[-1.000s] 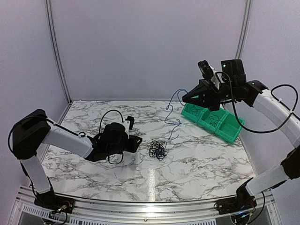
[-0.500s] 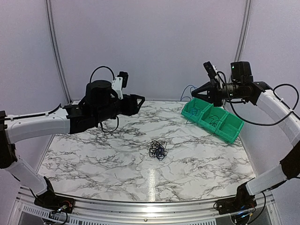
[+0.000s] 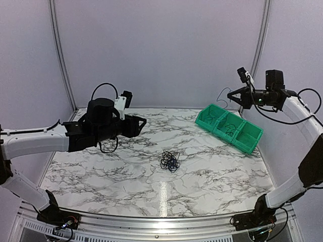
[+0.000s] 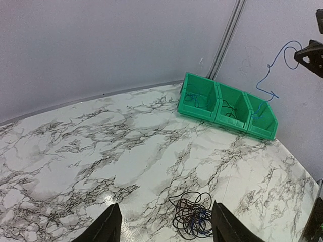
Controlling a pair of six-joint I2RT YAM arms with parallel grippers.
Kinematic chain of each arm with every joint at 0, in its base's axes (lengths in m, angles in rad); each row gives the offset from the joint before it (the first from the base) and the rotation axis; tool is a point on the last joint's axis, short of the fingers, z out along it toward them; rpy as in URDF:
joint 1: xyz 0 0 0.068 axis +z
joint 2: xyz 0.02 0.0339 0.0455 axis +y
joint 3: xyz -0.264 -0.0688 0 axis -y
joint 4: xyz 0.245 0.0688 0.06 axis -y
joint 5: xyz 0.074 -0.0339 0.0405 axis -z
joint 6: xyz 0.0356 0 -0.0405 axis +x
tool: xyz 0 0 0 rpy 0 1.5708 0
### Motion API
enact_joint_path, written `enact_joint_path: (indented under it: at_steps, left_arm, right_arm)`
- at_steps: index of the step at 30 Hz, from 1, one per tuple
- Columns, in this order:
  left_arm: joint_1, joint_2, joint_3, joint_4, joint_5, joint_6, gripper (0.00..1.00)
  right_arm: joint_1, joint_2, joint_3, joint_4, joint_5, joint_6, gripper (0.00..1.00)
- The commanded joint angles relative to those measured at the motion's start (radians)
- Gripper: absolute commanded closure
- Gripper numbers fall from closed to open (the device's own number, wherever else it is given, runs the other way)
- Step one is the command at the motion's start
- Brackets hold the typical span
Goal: Untangle the cables
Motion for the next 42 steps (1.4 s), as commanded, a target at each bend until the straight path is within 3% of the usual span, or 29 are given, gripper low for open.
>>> enact_joint_path:
  at_steps: [1,8,12,35,42]
  left_arm:
    - [0.001,-0.028,0.012,0.013,-0.016,0.015,0.37]
    - [0.002,-0.015,0.013,0.011,-0.013,0.009,0.37]
    - [0.001,-0.013,0.013,0.009,-0.015,0.01,0.37]
    - [0.001,-0.003,0.013,0.006,-0.029,0.026,0.36]
    - [0.001,0.002,0.013,0.006,-0.031,0.028,0.36]
  right_arm:
    - [-0.073,0.008,0.005,0.077,0.086,0.064,1.0]
    - [-0.107,0.008,-0.034,0.123,0.303,0.053,1.0]
    - [-0.109,0.009,-0.073,0.144,0.354,0.045,1.0]
    - [-0.108,-0.006,-0.092,0.159,0.331,0.045,1.0]
    - [-0.102,0.043,-0.038,0.224,0.287,0.115,1.0]
